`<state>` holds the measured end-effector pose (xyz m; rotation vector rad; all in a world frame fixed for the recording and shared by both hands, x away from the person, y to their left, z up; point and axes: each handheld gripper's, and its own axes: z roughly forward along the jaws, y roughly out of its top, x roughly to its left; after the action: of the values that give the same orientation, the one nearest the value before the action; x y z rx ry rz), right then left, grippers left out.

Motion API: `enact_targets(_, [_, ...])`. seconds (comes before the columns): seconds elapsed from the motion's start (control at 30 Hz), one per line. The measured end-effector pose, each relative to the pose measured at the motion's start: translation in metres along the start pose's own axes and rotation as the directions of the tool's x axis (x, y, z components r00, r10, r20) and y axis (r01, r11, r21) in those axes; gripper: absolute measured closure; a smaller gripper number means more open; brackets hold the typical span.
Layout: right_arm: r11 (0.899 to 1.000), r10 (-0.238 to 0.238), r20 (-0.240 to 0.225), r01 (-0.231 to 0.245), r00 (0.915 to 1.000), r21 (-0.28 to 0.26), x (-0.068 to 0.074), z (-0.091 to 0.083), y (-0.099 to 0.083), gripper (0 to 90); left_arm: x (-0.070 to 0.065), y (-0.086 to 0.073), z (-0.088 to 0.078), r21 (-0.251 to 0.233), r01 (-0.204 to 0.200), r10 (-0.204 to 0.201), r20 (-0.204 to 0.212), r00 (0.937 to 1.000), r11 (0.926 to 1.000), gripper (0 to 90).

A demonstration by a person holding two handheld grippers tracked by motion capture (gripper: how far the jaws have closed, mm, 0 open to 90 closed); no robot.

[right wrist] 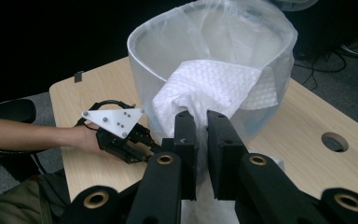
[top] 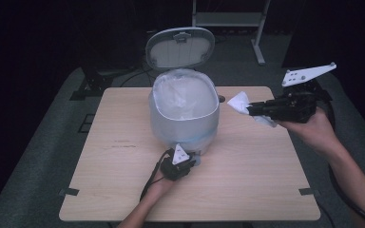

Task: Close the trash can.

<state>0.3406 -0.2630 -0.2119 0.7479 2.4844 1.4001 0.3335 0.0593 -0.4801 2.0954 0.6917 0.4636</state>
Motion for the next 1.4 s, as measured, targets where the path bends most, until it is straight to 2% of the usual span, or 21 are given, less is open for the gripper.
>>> enact_targets(0.53, [0.999, -0.035, -0.010, 0.035, 0.9993, -0.005, 0.006, 0.003, 0.031, 82.3, 0.000, 0.000, 0.000, 0.000, 0.002, -0.002, 0.001, 1.0000, 1.0000, 75.8])
enact_targets(1.4, [0.998, -0.071, -0.030, 0.070, 0.9971, -0.004, 0.013, 0.017, 0.064, 82.3, 0.000, 0.000, 0.000, 0.001, 0.001, -0.001, 0.001, 1.0000, 1.0000, 75.8])
